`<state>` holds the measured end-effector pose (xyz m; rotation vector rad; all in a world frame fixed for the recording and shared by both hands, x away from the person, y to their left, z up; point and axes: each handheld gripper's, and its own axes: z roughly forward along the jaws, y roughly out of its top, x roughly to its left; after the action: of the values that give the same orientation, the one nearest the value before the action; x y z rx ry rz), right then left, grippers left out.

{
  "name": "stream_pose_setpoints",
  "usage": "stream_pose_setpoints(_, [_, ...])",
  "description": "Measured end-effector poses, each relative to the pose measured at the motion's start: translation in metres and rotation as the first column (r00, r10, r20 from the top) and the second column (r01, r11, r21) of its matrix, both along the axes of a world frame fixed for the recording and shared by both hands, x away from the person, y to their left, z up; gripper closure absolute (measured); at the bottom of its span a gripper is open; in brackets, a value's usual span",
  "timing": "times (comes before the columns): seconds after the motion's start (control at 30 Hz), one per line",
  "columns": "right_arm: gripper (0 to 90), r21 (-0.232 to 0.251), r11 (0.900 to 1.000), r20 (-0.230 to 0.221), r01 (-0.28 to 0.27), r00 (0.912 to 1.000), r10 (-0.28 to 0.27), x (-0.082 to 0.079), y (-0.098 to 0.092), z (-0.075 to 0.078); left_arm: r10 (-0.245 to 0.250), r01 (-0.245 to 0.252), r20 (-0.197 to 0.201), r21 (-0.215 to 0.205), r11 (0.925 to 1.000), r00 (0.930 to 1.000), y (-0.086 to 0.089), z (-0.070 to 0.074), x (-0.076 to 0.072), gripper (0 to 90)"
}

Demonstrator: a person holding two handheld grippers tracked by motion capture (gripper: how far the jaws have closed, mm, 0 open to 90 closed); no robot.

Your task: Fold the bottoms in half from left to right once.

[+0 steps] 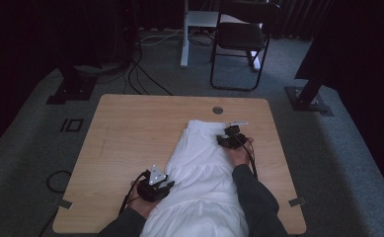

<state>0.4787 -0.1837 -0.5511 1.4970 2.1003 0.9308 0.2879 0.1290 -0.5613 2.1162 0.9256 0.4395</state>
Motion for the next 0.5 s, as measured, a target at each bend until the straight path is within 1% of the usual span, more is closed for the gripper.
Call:
stream_pose_setpoints(0.07, [71.4,0.004,1.0,-0.011,-0.012,0.9999,0.012,-0.003,0.001,0.001,-0.017,0.017,-0.004,-0.001,0.9999,0.9998,-0.002,0.0,-0.007,63.8])
stream_pose_setpoints(0.13, [79.0,0.012,0.999,-0.02,-0.034,0.9992,0.034,-0.006,0.003,0.002,-0.047,0.046,-0.02,-0.016,0.9988,0.9987,-0.003,0.0,-0.013,63.5])
stream_pose_setpoints(0.17, [80.5,0.018,0.999,-0.018,-0.041,0.999,0.041,-0.008,0.004,0.001,-0.064,0.063,-0.038,-0.026,0.9977,0.9973,-0.003,0.001,-0.014,62.7])
stream_pose_setpoints(0.2, [80.8,0.025,0.998,-0.015,-0.049,0.9987,0.049,-0.008,0.004,0.001,-0.077,0.076,-0.046,-0.019,0.9969,0.996,-0.002,0.003,-0.015,61.8])
stream_pose_setpoints(0.23, [80.9,0.033,0.998,-0.018,-0.051,0.9985,0.052,-0.008,0.004,0.001,-0.075,0.074,-0.042,-0.019,0.9971,0.9963,-0.001,0.006,-0.014,59.2])
stream_pose_setpoints(0.27, [80.9,0.037,0.998,-0.022,-0.054,0.9982,0.055,-0.008,0.003,0.001,-0.067,0.065,-0.04,-0.027,0.9975,0.997,0.001,0.011,-0.012,54.9])
stream_pose_setpoints(0.3, [81.1,0.045,0.997,-0.027,-0.056,0.998,0.057,-0.007,0.002,0.001,-0.058,0.057,-0.03,-0.031,0.9979,0.9979,0.004,0.017,-0.007,51.5])
stream_pose_setpoints(0.33, [81.2,0.051,0.997,-0.028,-0.059,0.9978,0.06,-0.007,0.001,0.001,-0.038,0.038,-0.011,-0.026,0.9989,0.9992,0.006,0.025,-0.002,48.7])
stream_pose_setpoints(0.4, [81.5,0.051,0.997,-0.028,-0.062,0.9976,0.063,-0.007,0.001,0.001,-0.005,0.006,0.023,-0.029,0.9996,0.9997,0.008,0.041,0.013,43.4])
stream_pose_setpoints(0.47, [81.6,0.043,0.997,-0.025,-0.062,0.9977,0.063,-0.007,0.002,0.001,0.024,-0.023,0.06,-0.023,0.9995,0.9979,0.005,0.054,0.035,38.9])
stream_pose_setpoints(0.5, [81.6,0.044,0.997,-0.023,-0.063,0.9977,0.064,-0.007,0.002,0.0,0.033,-0.031,0.061,-0.032,0.999,0.9976,0.002,0.059,0.048,37.1])
